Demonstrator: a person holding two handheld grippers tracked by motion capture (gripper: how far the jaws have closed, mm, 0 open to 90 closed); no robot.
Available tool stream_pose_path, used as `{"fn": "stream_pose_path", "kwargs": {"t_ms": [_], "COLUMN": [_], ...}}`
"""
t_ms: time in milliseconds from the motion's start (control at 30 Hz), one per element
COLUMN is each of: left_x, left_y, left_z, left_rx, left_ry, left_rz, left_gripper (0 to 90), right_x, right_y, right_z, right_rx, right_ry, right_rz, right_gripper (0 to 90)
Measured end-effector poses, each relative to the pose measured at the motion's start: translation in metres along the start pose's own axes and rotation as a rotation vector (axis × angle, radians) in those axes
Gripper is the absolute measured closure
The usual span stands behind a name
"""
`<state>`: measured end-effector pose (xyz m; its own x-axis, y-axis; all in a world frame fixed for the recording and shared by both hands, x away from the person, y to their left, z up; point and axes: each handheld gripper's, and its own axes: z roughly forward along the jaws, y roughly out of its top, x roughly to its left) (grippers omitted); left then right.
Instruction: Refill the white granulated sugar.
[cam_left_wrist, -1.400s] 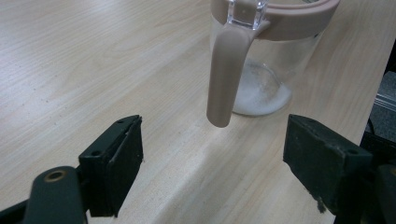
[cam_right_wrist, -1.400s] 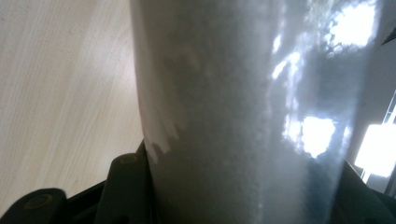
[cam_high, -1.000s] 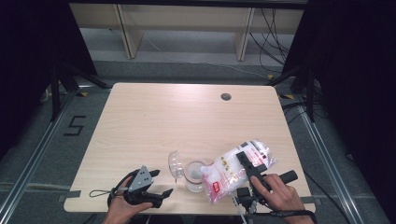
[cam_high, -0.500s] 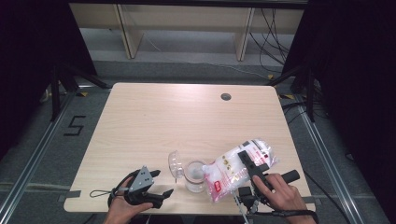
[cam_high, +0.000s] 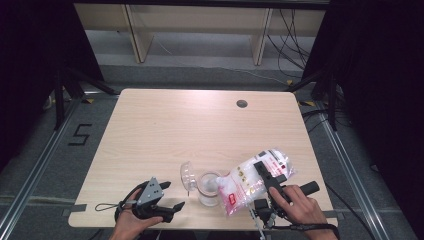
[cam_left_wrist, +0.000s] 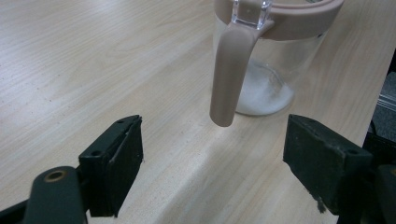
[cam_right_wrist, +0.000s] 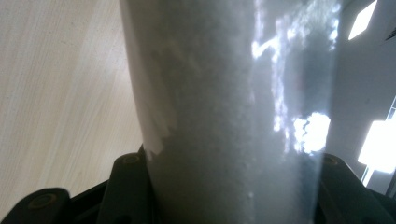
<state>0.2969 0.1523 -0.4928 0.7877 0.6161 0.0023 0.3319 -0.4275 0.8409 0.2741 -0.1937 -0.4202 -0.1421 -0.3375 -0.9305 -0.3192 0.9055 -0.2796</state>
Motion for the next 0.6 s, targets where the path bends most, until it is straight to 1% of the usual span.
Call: {"fn": "stream_pose_path", "kwargs": {"t_ms": [33, 67, 100, 133, 200, 233, 300, 333, 367, 400, 433, 467, 500, 533, 567, 600], "left_x": [-0.0011, -0.0032, -0.0028, -0.0022, -0.0027, -0.0022, -0.0032, -0.0034, -0.0035, -0.0034, -0.0022, -0.0018, -0.0027, -0.0031, -0.0033, -0.0036], "left_y": [0.0002, -0.0004, -0.0003, -0.0001, -0.0005, -0.0002, -0.0005, -0.0005, -0.0004, -0.0005, -0.0002, -0.0001, -0.0004, -0.0004, -0.0003, -0.0005], "left_z": [0.0006, 0.0013, 0.0012, 0.0009, 0.0011, 0.0006, 0.0010, 0.0014, 0.0015, 0.0016, 0.0008, 0.0007, 0.0011, 0.0011, 0.0011, 0.0013], "left_rx": [-0.012, -0.020, -0.018, -0.017, -0.022, -0.014, -0.020, -0.026, -0.027, -0.028, -0.020, -0.014, -0.019, -0.018, -0.018, -0.025], "left_ry": [-0.002, -0.006, -0.010, -0.011, -0.007, -0.011, -0.007, -0.002, 0.000, -0.001, -0.009, -0.013, -0.008, -0.008, -0.007, -0.001], "left_rz": [-0.012, -0.047, -0.044, -0.038, -0.046, -0.038, -0.045, -0.044, -0.047, -0.050, -0.037, -0.033, -0.041, -0.045, -0.044, -0.041], "left_gripper": [19.6, 19.6, 19.6, 19.6, 19.5, 19.6, 19.6, 19.6, 19.5, 19.5, 19.5, 19.6, 19.6, 19.5, 19.6, 19.6], "right_x": [0.0028, 0.0021, 0.0013, 0.0014, -0.0009, -0.0003, 0.0006, -0.0003, 0.0014, -0.0011, -0.0003, -0.0025, 0.0000, -0.0020, -0.0001, -0.0017], "right_y": [0.0007, 0.0018, 0.0025, 0.0036, 0.0050, 0.0047, 0.0036, 0.0022, 0.0014, -0.0001, -0.0008, -0.0013, -0.0013, -0.0004, 0.0000, 0.0009], "right_z": [-0.0010, -0.0002, -0.0004, 0.0000, 0.0034, 0.0040, 0.0031, 0.0031, 0.0009, 0.0011, -0.0003, -0.0009, -0.0016, -0.0021, -0.0021, -0.0011], "right_rx": [0.018, 0.005, 0.003, 0.003, -0.026, -0.024, -0.005, -0.008, 0.011, -0.005, 0.003, -0.001, 0.001, -0.004, -0.009, -0.026], "right_ry": [0.015, 0.008, 0.006, 0.018, 0.000, 0.002, 0.003, 0.000, 0.006, -0.003, -0.002, -0.007, -0.003, -0.008, -0.015, -0.025], "right_rz": [0.032, 0.022, 0.015, 0.029, 0.010, 0.025, 0.040, 0.028, 0.060, 0.022, 0.034, 0.003, 0.042, 0.025, 0.046, 0.033], "right_gripper": [53.4, 53.4, 53.4, 53.5, 53.7, 53.8, 54.1, 54.2, 54.3, 54.4, 54.6, 54.7, 54.8, 55.0, 55.1, 55.2]}}
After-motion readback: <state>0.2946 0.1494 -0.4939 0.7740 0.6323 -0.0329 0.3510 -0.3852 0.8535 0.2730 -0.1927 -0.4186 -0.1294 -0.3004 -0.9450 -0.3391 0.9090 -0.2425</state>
